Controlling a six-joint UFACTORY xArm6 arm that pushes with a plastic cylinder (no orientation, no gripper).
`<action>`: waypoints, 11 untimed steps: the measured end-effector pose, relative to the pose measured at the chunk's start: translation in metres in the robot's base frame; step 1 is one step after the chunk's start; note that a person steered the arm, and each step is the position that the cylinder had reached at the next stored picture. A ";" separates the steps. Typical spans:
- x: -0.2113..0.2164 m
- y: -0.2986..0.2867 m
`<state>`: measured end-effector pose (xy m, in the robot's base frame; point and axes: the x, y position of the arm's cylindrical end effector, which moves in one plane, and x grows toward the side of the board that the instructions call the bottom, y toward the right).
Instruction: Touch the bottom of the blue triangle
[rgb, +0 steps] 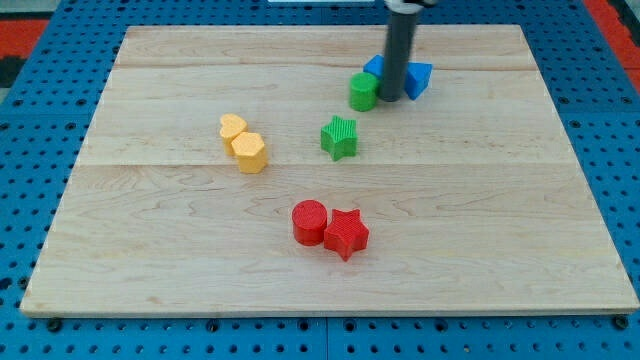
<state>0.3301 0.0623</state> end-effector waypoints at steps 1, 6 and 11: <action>-0.002 -0.023; -0.002 0.036; 0.083 0.021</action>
